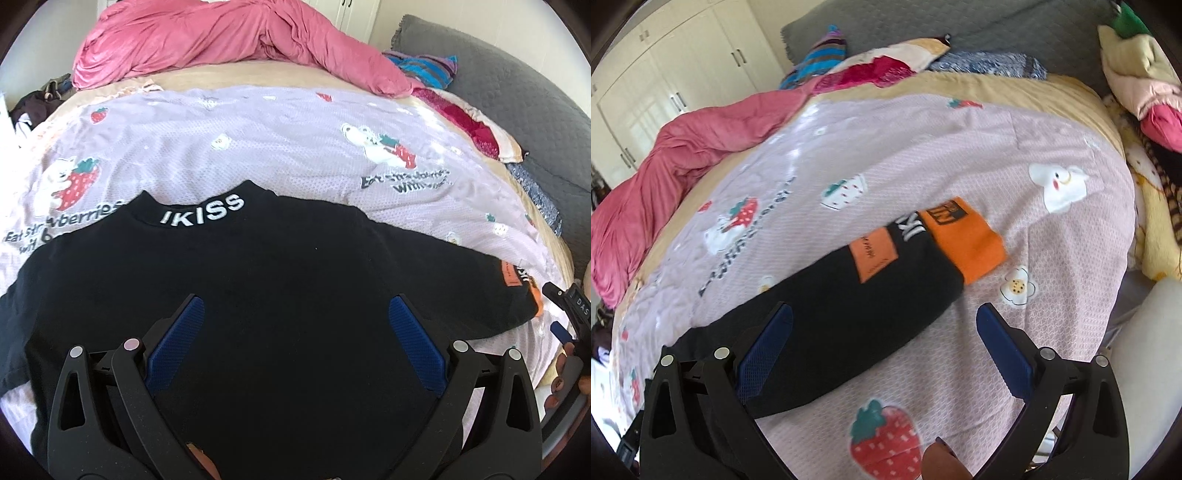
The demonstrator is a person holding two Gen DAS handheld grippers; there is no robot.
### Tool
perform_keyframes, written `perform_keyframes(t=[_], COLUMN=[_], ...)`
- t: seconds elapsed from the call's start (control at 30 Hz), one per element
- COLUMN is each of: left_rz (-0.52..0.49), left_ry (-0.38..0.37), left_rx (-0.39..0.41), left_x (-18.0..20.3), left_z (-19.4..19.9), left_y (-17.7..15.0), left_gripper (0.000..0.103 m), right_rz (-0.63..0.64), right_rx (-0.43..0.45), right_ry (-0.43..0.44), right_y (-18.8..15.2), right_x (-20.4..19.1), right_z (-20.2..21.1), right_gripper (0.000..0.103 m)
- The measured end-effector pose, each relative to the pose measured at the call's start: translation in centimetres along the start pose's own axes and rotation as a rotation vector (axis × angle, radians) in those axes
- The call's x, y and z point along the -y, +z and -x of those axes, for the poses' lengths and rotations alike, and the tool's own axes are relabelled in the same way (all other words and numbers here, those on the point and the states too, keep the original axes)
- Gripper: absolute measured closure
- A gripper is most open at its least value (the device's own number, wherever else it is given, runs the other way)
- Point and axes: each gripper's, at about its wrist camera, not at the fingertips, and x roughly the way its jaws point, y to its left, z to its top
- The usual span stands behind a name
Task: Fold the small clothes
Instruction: 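Move the right tool toward the orange cuff of the nearest sleeve, then close the right gripper on the orange sleeve cuff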
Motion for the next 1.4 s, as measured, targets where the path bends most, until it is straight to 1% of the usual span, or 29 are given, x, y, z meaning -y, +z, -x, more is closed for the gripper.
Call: perform_keyframes(t=[0.13,0.27,0.37,0.43,0.5,0.53,0.57,0.6,0.67,0.7,0.73,0.77,0.87,0.97,1.1,1.17,1.33,1.4], left_rz=[-0.003,0.000,0.015,0.019,0.013,0.011,0.012,0.013,0.016,0.018,0.022,0.025,0.020,0.023,0.054,0.064,0.090,0.095], left_ry=[-0.011,-0.008,-0.023,-0.028,-0.028,-0.034,-0.042,-0.049,-0.055,-0.055,-0.055,-0.056,-0.053,-0.051,-0.087,-0.090,-0.084,-0.065], left_rx=[-0.027,-0.056,-0.067,-0.069,-0.074,-0.076,-0.077,-0.077,-0.072,-0.069,-0.066,-0.063,-0.050,-0.043,-0.026,-0.020,-0.007,0.003], left_x=[0.3,0.4,0.1,0.0,0.0,0.0,-0.1,-0.2,-0.4,-0.5,-0.7,-0.9,-1.2,-1.6,-2.7,-3.2,-5.5,-6.6], left_z=[-1.9,-3.7,-4.3,-4.5,-4.7,-4.8,-4.8,-4.7,-4.4,-4.3,-4.2,-3.9,-3.1,-2.4,-1.0,-0.4,1.3,2.1], left_y=[0.2,0.2,0.2,0.1,0.1,0.1,0.0,0.1,0.1,0.1,0.2,0.2,0.4,0.6,1.0,1.1,1.1,1.2], left_gripper=[0.009,0.009,0.009,0.009,0.009,0.009,0.009,0.009,0.009,0.009,0.009,0.009,0.009,0.009,0.009,0.009,0.009,0.009], right_rz=[-0.042,-0.110,-0.179,-0.192,-0.190,-0.193,-0.194,-0.196,-0.216,-0.229,-0.241,-0.251,-0.285,-0.286,-0.239,-0.212,-0.132,-0.081], right_rx=[-0.026,-0.058,-0.091,-0.085,-0.083,-0.082,-0.076,-0.070,-0.061,-0.049,-0.038,-0.032,-0.014,0.025,0.083,0.099,0.125,0.129], right_ry=[-0.019,0.013,0.043,0.029,0.043,0.033,0.018,0.019,0.024,0.033,0.053,0.079,0.158,0.201,0.262,0.298,0.353,0.370], right_y=[-0.2,0.1,0.4,0.9,1.8,2.1,2.4,2.6,2.5,2.5,2.5,2.6,2.5,2.3,2.2,2.0,1.3,0.8], right_x=[1.0,2.1,2.8,2.8,2.3,2.3,2.3,2.4,3.1,3.5,3.9,4.3,5.1,4.8,3.5,2.5,-0.8,-2.5], right_z=[-1.7,-3.8,-5.6,-6.4,-7.1,-7.4,-7.7,-7.8,-8.0,-7.9,-7.8,-7.7,-7.0,-5.9,-4.1,-3.2,-1.6,-0.8], right_gripper=[0.004,0.004,0.004,0.004,0.008,0.016,0.027,0.032,0.050,0.056,0.069,0.077,0.084,0.085,0.085,0.085,0.085,0.085])
